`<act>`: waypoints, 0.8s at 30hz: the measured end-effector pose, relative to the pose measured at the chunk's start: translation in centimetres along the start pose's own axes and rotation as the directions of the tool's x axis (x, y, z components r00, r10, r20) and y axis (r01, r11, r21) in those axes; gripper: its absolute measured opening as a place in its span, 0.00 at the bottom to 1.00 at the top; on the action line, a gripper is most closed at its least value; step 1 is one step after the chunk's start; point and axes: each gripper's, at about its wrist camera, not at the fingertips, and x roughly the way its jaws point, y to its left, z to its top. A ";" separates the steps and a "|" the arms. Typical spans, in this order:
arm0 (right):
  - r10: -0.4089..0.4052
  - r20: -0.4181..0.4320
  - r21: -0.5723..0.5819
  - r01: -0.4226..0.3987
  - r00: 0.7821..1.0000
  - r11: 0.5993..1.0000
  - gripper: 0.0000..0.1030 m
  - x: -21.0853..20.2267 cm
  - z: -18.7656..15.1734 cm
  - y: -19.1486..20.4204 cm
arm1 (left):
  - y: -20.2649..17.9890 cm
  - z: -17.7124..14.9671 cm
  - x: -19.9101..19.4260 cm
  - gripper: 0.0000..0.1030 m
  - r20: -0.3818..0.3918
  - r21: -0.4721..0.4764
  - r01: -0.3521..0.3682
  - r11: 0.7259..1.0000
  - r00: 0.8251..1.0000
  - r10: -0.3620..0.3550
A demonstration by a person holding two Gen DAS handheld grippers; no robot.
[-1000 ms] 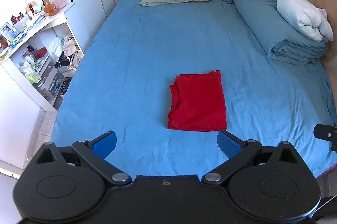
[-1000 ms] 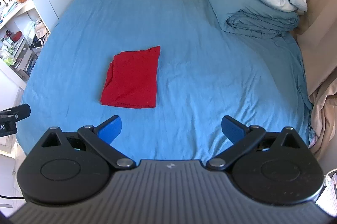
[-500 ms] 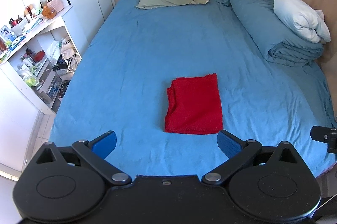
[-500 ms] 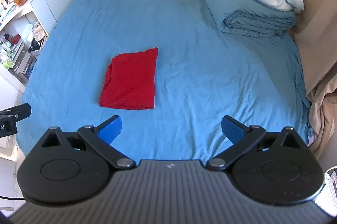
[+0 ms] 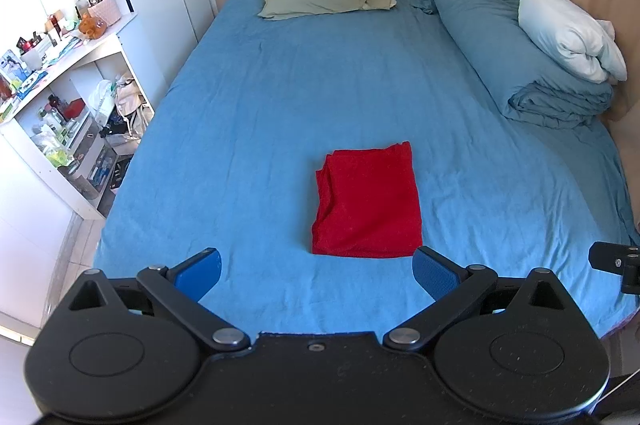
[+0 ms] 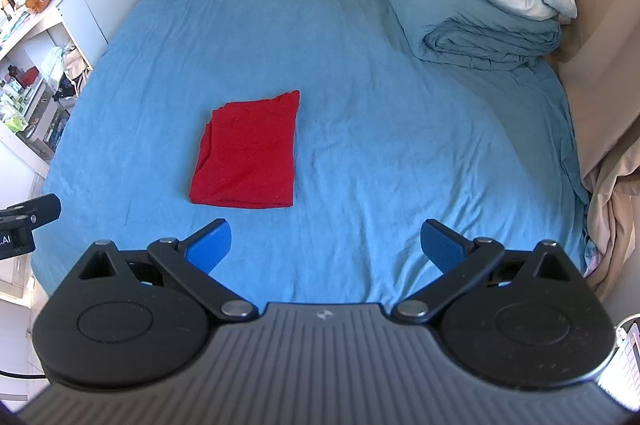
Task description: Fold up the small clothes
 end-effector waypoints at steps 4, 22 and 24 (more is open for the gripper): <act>0.001 0.000 0.005 -0.001 1.000 1.000 1.00 0.0 0.1 -0.1 | 0.0 0.1 0.0 1.00 0.000 0.001 -0.001 1.000 1.000 0.001; 0.000 0.007 0.023 0.000 1.000 1.000 1.00 -0.2 0.2 -0.2 | 0.3 0.0 -0.5 1.00 0.016 0.001 -0.002 1.000 1.000 0.002; 0.000 0.010 0.023 0.000 1.000 1.000 1.00 -0.3 0.2 -0.1 | 0.4 0.1 -0.5 1.00 0.017 0.001 -0.002 1.000 1.000 0.002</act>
